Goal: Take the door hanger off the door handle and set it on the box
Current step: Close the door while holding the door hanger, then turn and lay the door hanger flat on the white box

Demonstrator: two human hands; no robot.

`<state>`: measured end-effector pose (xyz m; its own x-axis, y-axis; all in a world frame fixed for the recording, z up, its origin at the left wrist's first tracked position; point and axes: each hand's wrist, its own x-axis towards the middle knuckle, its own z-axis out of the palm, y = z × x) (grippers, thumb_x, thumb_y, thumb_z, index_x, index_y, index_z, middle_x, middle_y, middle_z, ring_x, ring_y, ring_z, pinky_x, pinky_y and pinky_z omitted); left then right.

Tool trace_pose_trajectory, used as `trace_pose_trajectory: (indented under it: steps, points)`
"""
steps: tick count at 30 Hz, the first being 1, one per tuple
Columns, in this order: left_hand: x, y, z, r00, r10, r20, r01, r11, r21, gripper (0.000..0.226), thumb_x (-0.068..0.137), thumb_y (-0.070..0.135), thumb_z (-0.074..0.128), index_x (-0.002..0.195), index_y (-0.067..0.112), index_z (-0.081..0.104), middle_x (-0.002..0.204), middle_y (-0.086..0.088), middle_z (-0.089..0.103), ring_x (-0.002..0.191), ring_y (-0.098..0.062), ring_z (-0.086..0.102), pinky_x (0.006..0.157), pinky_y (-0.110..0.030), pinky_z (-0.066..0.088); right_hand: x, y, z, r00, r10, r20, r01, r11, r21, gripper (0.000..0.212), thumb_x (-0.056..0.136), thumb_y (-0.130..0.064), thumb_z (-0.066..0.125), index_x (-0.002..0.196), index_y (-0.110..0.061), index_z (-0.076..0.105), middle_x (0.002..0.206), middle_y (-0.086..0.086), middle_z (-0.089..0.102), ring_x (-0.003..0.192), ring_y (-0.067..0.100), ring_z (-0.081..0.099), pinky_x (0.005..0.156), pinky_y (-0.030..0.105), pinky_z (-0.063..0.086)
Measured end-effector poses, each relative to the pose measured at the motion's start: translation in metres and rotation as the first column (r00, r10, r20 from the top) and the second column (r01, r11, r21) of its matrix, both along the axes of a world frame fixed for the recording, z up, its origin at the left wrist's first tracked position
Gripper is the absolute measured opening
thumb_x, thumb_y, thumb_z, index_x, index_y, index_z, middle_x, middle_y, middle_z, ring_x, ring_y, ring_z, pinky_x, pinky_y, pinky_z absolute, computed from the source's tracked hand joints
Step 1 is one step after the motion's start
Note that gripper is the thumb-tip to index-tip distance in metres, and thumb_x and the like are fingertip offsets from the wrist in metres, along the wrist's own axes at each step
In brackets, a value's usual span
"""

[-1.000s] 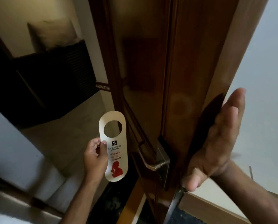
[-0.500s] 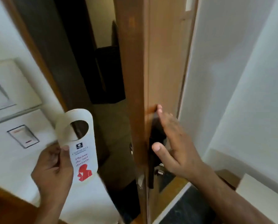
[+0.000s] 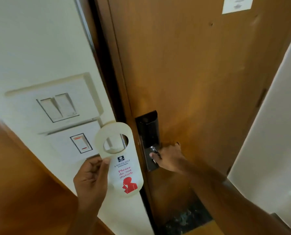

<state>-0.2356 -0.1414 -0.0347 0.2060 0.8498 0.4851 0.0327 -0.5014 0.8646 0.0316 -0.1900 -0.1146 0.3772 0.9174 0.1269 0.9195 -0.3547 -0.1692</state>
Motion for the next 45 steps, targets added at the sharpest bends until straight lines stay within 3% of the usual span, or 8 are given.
trace_pose_trajectory:
  steps: [5, 19, 25, 30, 34, 38, 41, 45]
  points:
    - [0.000, 0.002, -0.007, 0.999, 0.032, 0.017, -0.031, 0.999, -0.040, 0.012, 0.078, 0.043, 0.065, 0.088, 0.046, 0.070, 0.102, 0.021, 0.075, 0.094, -0.006, 0.072, 0.074, -0.029, 0.062, 0.006, 0.049, -0.026, 0.957, -0.063, -0.283, 0.107, 0.984, 0.144, 0.064, 0.098, -0.072, 0.031, 0.060, -0.026, 0.051, 0.053, -0.008, 0.050, 0.059, 0.000, 0.048, 0.088, 0.040, 0.037]
    - [0.006, 0.001, -0.003, 0.997, 0.048, 0.054, -0.047, 0.999, -0.021, 0.019, 0.082, 0.029, 0.065, 0.085, 0.048, 0.070, 0.095, 0.026, 0.076, 0.094, -0.005, 0.073, 0.069, -0.015, 0.059, 0.025, 0.098, -0.025, 0.939, -0.022, -0.343, 0.062, 0.992, 0.107, 0.058, 0.105, -0.063, 0.033, 0.068, -0.024, 0.055, 0.064, -0.002, 0.059, 0.069, 0.015, 0.058, 0.086, 0.039, 0.040]
    - [0.005, 0.003, -0.004, 0.997, 0.011, 0.076, -0.009, 1.000, -0.026, 0.020, 0.084, 0.027, 0.065, 0.087, 0.045, 0.071, 0.099, 0.020, 0.077, 0.095, -0.012, 0.073, 0.071, -0.021, 0.061, 0.029, 0.103, 0.000, 0.980, 0.047, -0.194, -0.063, 0.995, -0.081, 0.050, 0.109, -0.050, 0.037, 0.083, -0.015, 0.060, 0.075, 0.007, 0.065, 0.073, 0.019, 0.063, 0.078, 0.039, 0.050]
    - [0.002, 0.005, -0.004, 0.992, -0.062, 0.107, 0.066, 0.997, -0.035, 0.018, 0.086, 0.022, 0.065, 0.090, 0.038, 0.073, 0.101, 0.011, 0.078, 0.096, -0.020, 0.074, 0.073, -0.030, 0.064, 0.012, 0.103, 0.031, 0.960, 0.106, 0.260, -0.013, 0.942, -0.336, 0.021, 0.099, -0.027, 0.066, 0.111, -0.008, 0.064, 0.101, 0.011, 0.068, 0.103, 0.029, 0.064, 0.093, 0.046, 0.047]
    - [0.001, -0.002, 0.000, 0.984, -0.087, 0.156, 0.102, 0.990, -0.093, 0.018, 0.086, 0.026, 0.065, 0.091, 0.040, 0.073, 0.100, 0.016, 0.077, 0.098, -0.015, 0.073, 0.077, -0.026, 0.062, -0.016, 0.053, 0.035, 0.923, 0.018, 0.385, 0.035, 0.991, -0.131, 0.080, 0.083, -0.023, 0.083, 0.149, -0.015, 0.039, 0.145, 0.014, 0.045, 0.136, 0.040, 0.037, 0.116, 0.063, 0.025]
    - [0.016, -0.013, -0.010, 0.974, -0.112, 0.195, 0.144, 0.977, -0.158, 0.018, 0.091, 0.018, 0.068, 0.092, 0.035, 0.073, 0.103, 0.014, 0.078, 0.097, -0.013, 0.074, 0.069, -0.025, 0.062, -0.046, -0.042, -0.004, 0.990, -0.038, -0.134, 0.044, 0.998, 0.044, 0.124, 0.076, -0.027, 0.091, 0.158, -0.022, -0.002, 0.167, 0.006, 0.014, 0.152, 0.034, 0.013, 0.120, 0.058, 0.014]
    - [0.060, -0.048, -0.023, 0.956, -0.080, 0.281, 0.178, 0.921, -0.346, 0.025, 0.092, 0.012, 0.068, 0.082, 0.034, 0.071, 0.094, 0.013, 0.080, 0.091, -0.013, 0.076, 0.063, -0.020, 0.058, -0.067, -0.121, -0.029, 0.671, -0.030, -0.741, 0.157, 0.982, 0.102, 0.127, 0.070, -0.044, 0.093, 0.151, -0.049, -0.004, 0.163, -0.019, 0.012, 0.149, 0.013, 0.019, 0.115, 0.042, 0.029]
    - [0.111, -0.111, -0.054, 0.910, -0.268, 0.317, 0.412, 0.673, -0.614, 0.012, 0.090, 0.021, 0.072, 0.098, 0.029, 0.071, 0.102, 0.004, 0.081, 0.102, -0.013, 0.075, 0.079, -0.036, 0.063, -0.067, -0.195, -0.038, 0.604, -0.226, -0.764, 0.595, 0.765, 0.245, 0.109, 0.070, -0.037, 0.095, 0.136, -0.067, 0.014, 0.129, -0.043, 0.030, 0.117, -0.016, 0.042, 0.099, 0.020, 0.044]
